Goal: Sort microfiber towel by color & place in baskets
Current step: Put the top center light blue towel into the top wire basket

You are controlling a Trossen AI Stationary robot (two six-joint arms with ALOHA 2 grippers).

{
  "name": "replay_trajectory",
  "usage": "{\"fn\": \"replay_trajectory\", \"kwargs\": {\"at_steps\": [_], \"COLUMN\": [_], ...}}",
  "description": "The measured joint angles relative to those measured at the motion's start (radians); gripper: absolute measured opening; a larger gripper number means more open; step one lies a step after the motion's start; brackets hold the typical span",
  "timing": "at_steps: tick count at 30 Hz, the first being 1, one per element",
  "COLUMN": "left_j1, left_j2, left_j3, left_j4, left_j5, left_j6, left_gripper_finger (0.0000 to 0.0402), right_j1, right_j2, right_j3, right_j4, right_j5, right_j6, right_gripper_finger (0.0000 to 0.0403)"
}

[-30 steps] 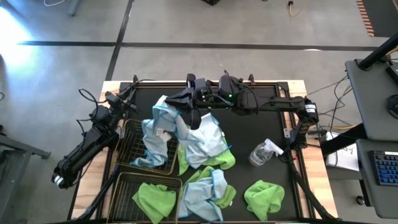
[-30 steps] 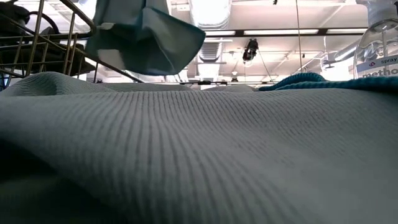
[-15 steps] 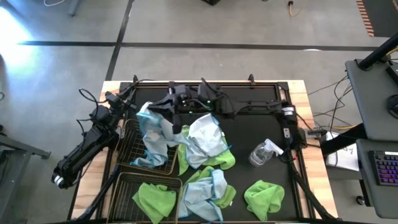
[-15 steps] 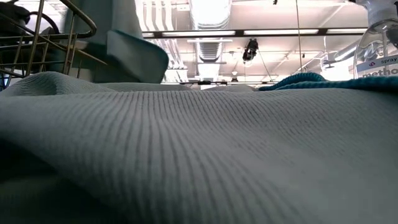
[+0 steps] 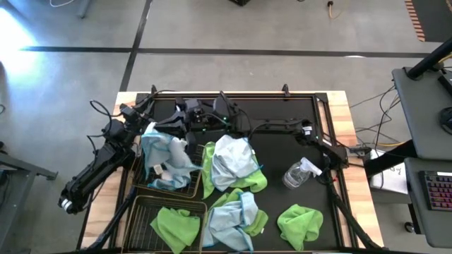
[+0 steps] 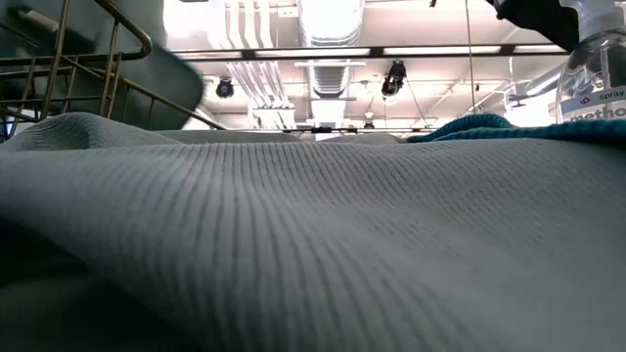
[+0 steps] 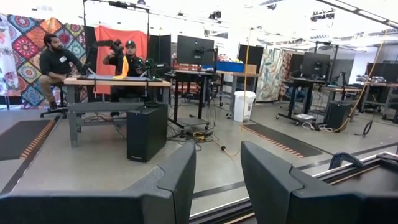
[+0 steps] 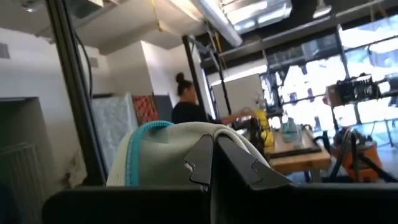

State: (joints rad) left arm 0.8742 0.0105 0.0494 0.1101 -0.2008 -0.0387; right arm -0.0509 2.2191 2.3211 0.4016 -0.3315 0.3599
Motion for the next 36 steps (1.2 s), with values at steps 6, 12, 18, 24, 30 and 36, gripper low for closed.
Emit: {"fn": "replay_trajectory", "kwargs": {"at_steps": [6,12,18,24,30,36], "left_j1": [0.0,0.0,0.0,0.0,0.0,0.0], "left_j2": [0.0,0.0,0.0,0.0,0.0,0.0], "left_j3": [0.0,0.0,0.0,0.0,0.0,0.0], "left_j4": [0.001,0.001,0.001,0.001,0.001,0.001], "left_j5": [0.0,0.001,0.0,0.0,0.0,0.0], "left_j6": [0.0,0.0,0.0,0.0,0.0,0.0], "left_gripper_finger": [0.0113,0.0113,0.0113,0.0113,0.0113,0.0113], "right_j1": [0.009,0.019,0.024,0.031,0.031,0.031], "right_j2": [-0.005,-0.005,-0.005,-0.005,-0.005,-0.006], "right_j3": [0.0,0.0,-0.004,-0.005,-0.003,-0.003], "right_j4": [-0.176,-0.542,-0.874,-0.999,-1.003,-0.968], "right_j5": [-0.036,-0.08,-0.079,-0.092,-0.096,-0.099], "right_j6": [-0.008,-0.096,-0.161,-0.177,-0.185,-0.235], "right_gripper_finger": [0.0009,0.0009,0.0009,0.0009,0.0018,0.0081]}}
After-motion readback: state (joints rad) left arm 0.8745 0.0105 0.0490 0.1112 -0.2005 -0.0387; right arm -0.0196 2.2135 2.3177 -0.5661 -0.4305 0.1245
